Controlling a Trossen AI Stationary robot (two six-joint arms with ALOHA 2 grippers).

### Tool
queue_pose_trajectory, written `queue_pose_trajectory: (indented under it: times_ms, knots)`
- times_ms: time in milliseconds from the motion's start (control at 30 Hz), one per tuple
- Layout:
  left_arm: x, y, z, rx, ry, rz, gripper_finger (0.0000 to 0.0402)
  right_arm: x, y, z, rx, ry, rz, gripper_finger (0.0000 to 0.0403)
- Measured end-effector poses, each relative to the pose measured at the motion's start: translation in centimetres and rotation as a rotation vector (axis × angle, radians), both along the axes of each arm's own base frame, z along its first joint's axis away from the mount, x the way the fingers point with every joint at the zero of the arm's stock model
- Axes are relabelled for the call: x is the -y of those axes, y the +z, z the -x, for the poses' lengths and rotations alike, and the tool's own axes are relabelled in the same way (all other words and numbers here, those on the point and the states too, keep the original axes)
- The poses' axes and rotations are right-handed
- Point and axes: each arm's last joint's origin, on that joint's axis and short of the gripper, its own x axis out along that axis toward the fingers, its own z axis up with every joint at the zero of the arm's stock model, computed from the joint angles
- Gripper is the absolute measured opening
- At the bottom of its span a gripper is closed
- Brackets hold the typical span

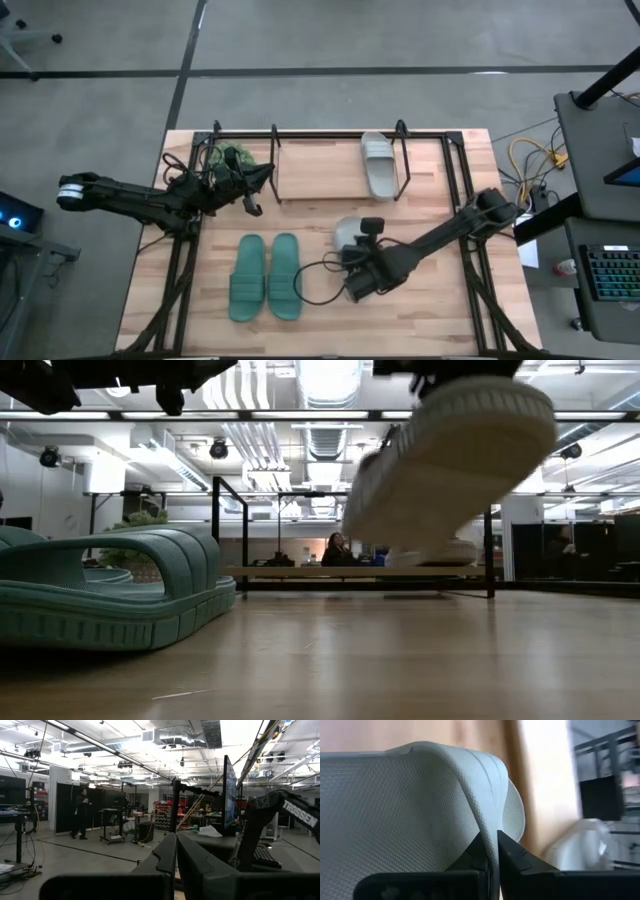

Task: Pick and place slides into the shelf
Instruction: Put the gray slide on the shelf

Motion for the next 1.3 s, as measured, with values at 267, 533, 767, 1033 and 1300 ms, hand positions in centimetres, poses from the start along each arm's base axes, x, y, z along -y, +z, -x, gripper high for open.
queue_pose_trajectory:
  times_ms: [267,533,767,1033,1300]
  knots:
    - [0.0,0.0,0.0,0.0,0.0,0.0,0.0,3.0,3.9,0.6,0.071,-0.026,0.063,0.0009]
    - [0.0,0.0,0.0,0.0,-0.001,0.0,0.0,7.1,7.2,1.1,0.05,-0.011,0.124,0.0009]
    - [0.0,0.0,0.0,0.001,-0.001,0.0,0.0,11.5,9.5,1.1,0.064,-0.038,0.159,0.0009]
    - [0.0,0.0,0.0,0.001,0.0,0.0,0.0,16.1,10.1,-0.1,0.038,-0.034,0.212,0.0009]
    - [0.0,0.0,0.0,0.001,0.0,0.0,0.0,20.5,9.3,-0.6,-0.023,-0.031,0.221,0.0009]
